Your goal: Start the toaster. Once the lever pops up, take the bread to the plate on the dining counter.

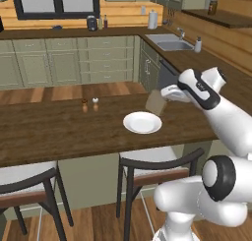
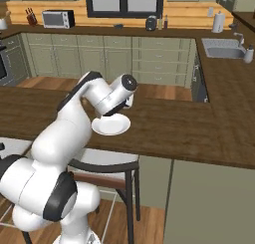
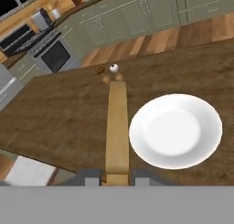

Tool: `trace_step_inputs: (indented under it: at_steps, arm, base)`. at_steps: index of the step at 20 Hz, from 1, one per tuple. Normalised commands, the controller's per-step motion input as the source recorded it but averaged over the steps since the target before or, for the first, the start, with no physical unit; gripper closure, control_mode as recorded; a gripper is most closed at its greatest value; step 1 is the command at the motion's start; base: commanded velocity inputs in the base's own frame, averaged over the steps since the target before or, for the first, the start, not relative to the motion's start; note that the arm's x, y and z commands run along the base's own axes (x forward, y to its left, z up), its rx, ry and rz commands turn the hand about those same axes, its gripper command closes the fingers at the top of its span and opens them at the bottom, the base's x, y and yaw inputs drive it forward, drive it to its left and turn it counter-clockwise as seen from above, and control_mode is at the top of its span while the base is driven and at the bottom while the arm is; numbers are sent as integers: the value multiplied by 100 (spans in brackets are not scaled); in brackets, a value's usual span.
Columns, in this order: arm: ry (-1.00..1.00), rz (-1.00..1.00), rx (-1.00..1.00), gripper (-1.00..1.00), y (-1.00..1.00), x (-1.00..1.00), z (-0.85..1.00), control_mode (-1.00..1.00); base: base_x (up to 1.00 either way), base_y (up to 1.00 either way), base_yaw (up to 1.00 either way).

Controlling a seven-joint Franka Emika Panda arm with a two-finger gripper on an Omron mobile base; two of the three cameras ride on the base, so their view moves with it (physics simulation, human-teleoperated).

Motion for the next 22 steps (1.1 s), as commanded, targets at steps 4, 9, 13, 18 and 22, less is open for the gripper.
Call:
trace_step_inputs:
  at_steps: [4,9,13,18,22]
  arm:
    - [23,-17,5,100,0,31,-22,-100]
    - [16,-15,9,100,0,39,-35,-100]
    - [6,-11,13,100,0,47,-32,-100]
    - [4,-7,14,100,0,40,-30,-100]
    - [9,-5,9,100,0,29,-23,-100]
  base:
    - [0,0,0]
    - [0,0,0]
    - [0,0,0]
    - [0,0,0]
    - [0,0,0]
